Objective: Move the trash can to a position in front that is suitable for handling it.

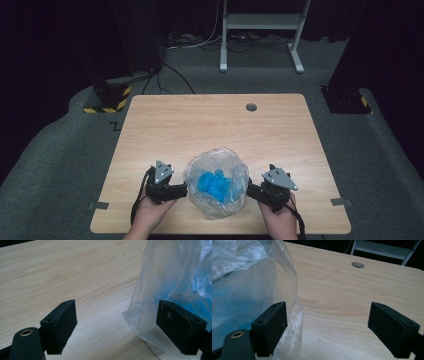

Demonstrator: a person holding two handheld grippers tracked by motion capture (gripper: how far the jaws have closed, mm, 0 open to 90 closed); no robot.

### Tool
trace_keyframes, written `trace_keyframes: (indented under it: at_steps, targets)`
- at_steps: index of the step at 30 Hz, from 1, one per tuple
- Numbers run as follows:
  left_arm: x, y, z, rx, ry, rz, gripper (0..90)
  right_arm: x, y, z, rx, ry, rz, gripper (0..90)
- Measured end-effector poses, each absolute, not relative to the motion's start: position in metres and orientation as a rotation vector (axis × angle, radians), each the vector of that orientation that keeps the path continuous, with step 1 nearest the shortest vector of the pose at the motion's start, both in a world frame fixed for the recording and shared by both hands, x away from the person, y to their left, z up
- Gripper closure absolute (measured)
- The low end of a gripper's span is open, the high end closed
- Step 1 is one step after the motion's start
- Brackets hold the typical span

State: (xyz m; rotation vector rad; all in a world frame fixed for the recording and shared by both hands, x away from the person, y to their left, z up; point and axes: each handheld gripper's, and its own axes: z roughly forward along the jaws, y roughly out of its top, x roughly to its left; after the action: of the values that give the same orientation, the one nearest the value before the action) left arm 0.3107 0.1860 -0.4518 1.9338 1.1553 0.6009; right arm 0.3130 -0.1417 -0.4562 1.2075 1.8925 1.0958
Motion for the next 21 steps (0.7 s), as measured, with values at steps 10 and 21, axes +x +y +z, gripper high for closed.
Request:
trace_keyframes:
  at_steps: [10,21]
  targets:
    - [0.320,0.166,-0.454,1.907,1.185,0.585,21.7,0.330,-0.160,-0.458,1.237,1.911,1.121,18.8]
    - [0.346,0.144,-0.453,1.881,1.208,0.545,21.4,0.351,-0.184,-0.458,1.261,1.918,1.114,19.4]
